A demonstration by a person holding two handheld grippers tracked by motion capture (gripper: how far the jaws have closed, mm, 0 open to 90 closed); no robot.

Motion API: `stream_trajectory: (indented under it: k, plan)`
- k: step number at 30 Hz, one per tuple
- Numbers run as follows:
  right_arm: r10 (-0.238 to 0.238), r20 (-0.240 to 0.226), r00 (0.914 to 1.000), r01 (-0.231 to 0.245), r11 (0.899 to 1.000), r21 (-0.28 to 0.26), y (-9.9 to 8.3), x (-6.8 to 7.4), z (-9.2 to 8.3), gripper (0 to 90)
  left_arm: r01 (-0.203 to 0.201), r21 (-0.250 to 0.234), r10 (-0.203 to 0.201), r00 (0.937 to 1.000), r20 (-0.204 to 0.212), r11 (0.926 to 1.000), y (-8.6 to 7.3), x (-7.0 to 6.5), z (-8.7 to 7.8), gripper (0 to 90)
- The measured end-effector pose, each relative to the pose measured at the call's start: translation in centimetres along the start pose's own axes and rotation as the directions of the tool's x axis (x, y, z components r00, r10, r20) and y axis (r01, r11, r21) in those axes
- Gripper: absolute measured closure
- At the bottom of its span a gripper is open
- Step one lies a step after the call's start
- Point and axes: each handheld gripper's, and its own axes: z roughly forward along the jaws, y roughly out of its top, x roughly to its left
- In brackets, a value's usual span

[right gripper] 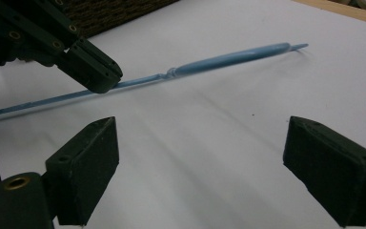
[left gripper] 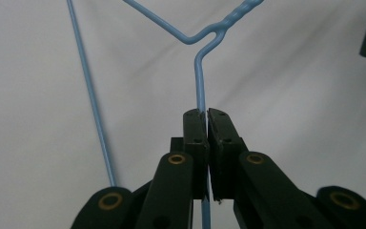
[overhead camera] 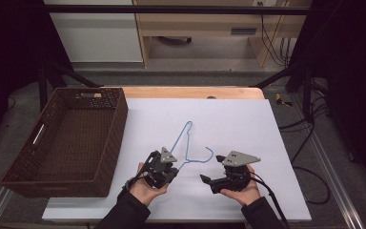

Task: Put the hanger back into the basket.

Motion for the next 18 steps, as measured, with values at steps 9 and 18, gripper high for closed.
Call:
stream_trajectory:
  k: [9, 18]
  plan:
    - [0.018, -0.027, 0.9995, -0.019, 0.999, -0.028, 0.7, 0.4, 2.2, 25.2, 0.0, -0.001, 0.0, 1.0, 0.005, 1.0, 0.0, 0.0, -0.1, 86.9]
    - [0.018, -0.033, 0.9993, -0.02, 0.998, -0.052, 0.7, 0.5, 3.3, 44.5, -0.002, 0.005, 0.002, 1.0, 0.007, 1.0, 0.0, 0.0, 0.1, 86.9]
